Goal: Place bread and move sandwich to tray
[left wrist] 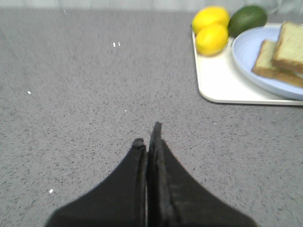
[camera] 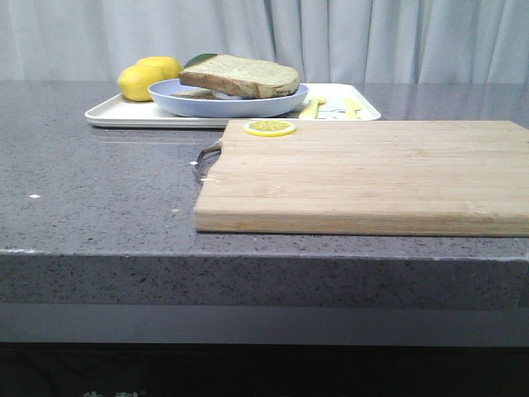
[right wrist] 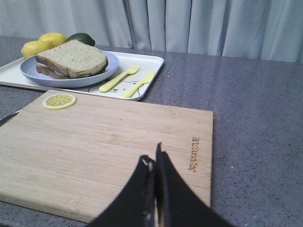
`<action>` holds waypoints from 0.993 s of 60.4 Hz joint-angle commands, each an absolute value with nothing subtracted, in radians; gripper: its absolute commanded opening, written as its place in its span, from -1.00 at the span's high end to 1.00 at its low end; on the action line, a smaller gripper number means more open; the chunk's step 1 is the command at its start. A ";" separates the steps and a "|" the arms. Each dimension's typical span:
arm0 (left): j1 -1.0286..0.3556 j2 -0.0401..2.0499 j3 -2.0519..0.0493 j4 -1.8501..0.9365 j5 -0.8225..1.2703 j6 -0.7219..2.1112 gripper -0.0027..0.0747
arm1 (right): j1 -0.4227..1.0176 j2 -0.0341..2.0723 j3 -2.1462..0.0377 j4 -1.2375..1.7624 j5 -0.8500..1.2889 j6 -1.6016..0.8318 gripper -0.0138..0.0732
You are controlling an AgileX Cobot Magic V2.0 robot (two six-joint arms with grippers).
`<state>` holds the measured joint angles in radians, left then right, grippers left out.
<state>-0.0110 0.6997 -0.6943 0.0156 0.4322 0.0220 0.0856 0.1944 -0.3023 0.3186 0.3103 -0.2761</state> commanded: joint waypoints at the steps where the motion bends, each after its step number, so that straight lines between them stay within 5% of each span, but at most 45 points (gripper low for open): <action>1: -0.010 0.582 -0.652 0.008 0.337 0.019 0.98 | 0.082 0.201 -0.330 0.327 0.239 -0.285 0.88; 18: -0.010 0.318 -0.506 0.008 0.337 0.019 0.98 | 0.082 0.201 -0.330 0.327 0.240 -0.285 0.88; 60: -0.010 0.306 -0.460 0.008 0.337 0.019 0.98 | 0.082 0.201 -0.330 0.327 0.240 -0.285 0.88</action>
